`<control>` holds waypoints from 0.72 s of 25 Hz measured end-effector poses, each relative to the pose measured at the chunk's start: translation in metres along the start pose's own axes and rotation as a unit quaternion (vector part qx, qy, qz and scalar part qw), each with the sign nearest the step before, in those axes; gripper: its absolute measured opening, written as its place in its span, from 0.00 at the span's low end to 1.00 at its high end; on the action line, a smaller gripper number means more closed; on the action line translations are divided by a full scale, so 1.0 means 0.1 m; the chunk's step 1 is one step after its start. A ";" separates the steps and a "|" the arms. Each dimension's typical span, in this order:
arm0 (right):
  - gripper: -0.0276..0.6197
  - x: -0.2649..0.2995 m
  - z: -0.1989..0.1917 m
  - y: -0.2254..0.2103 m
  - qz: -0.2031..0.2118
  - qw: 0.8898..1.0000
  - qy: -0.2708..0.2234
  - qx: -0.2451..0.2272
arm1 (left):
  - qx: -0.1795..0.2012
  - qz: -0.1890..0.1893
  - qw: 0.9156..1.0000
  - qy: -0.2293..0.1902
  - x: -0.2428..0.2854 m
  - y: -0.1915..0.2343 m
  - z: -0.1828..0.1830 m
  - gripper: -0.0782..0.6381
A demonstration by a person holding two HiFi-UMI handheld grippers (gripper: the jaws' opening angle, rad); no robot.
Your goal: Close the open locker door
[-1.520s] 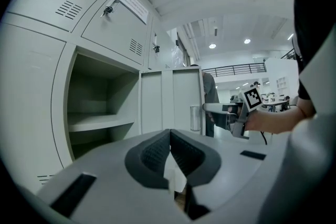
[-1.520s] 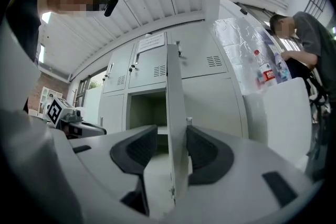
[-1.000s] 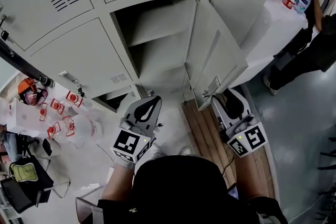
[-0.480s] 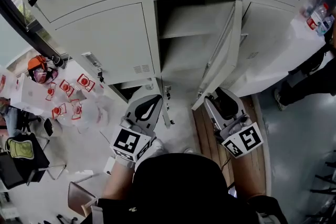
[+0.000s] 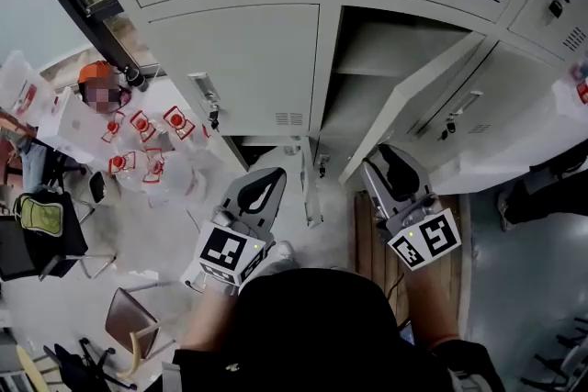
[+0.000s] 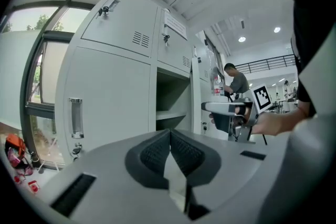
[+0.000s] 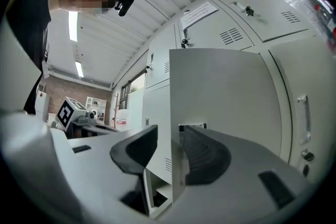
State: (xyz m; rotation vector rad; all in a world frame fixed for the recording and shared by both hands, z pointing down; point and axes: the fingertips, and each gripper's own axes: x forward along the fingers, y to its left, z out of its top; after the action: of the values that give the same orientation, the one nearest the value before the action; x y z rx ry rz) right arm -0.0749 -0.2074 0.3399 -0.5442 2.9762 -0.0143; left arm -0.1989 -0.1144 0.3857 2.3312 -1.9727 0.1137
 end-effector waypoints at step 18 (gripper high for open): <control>0.30 0.93 -0.37 -0.21 0.053 0.998 0.004 0.025 | -0.020 0.120 0.992 0.020 -0.37 0.60 -0.25 0.14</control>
State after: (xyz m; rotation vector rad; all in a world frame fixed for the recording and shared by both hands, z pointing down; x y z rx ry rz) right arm -0.1579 -0.2607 0.3673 -0.3804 2.9987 -0.0801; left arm -0.2643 -0.0848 0.4071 2.0424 -2.2051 0.1334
